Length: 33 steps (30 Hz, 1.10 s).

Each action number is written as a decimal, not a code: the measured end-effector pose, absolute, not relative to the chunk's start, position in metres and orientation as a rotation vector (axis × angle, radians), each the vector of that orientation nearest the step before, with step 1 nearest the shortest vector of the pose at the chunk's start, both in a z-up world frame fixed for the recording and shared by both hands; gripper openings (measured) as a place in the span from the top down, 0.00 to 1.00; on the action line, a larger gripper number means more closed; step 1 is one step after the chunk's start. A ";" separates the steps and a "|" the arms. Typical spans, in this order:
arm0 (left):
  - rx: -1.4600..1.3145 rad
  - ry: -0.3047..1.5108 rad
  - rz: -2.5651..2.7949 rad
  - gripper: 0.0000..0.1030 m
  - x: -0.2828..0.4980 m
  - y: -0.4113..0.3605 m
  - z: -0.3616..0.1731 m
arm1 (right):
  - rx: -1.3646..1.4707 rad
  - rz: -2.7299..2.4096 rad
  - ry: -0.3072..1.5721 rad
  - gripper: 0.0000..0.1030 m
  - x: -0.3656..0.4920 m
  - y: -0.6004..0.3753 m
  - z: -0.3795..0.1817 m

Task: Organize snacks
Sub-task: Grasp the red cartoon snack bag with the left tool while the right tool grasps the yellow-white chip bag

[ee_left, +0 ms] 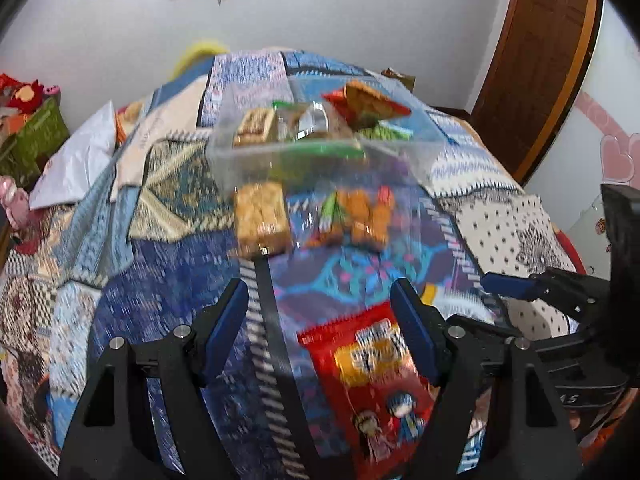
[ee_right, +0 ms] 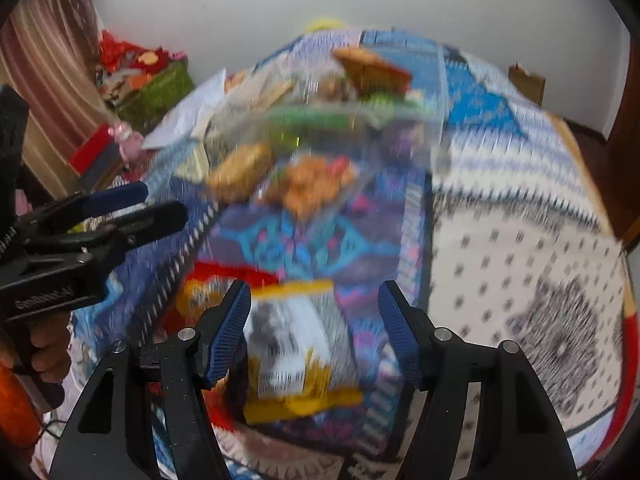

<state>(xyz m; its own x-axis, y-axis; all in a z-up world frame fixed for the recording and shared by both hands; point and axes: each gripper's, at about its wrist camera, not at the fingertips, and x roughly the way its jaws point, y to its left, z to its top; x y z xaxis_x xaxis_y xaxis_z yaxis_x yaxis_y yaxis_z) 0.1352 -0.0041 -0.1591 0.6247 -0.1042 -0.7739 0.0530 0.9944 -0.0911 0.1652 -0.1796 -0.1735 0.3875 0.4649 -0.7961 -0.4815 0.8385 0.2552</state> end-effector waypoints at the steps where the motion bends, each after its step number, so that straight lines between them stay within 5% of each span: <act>1: -0.060 0.895 -0.095 0.29 0.133 -0.006 -0.161 | -0.019 0.611 1.024 0.39 0.163 -0.180 -0.179; 6: -0.033 0.910 -0.128 0.29 0.122 -0.021 -0.167 | -0.070 0.600 1.023 0.39 0.153 -0.178 -0.191; 11: -0.032 0.935 -0.165 0.17 0.117 -0.037 -0.174 | -0.069 0.570 0.979 0.50 0.148 -0.189 -0.186; 22: -0.114 1.046 -0.110 0.06 0.121 -0.036 -0.209 | -0.060 0.502 0.920 0.50 0.137 -0.217 -0.176; 27: -0.064 1.053 -0.077 0.06 0.120 -0.040 -0.222 | -0.049 0.505 0.915 0.50 0.135 -0.218 -0.176; 33: -0.097 1.007 -0.086 0.28 0.120 -0.033 -0.212 | -0.042 0.509 0.895 0.50 0.135 -0.216 -0.170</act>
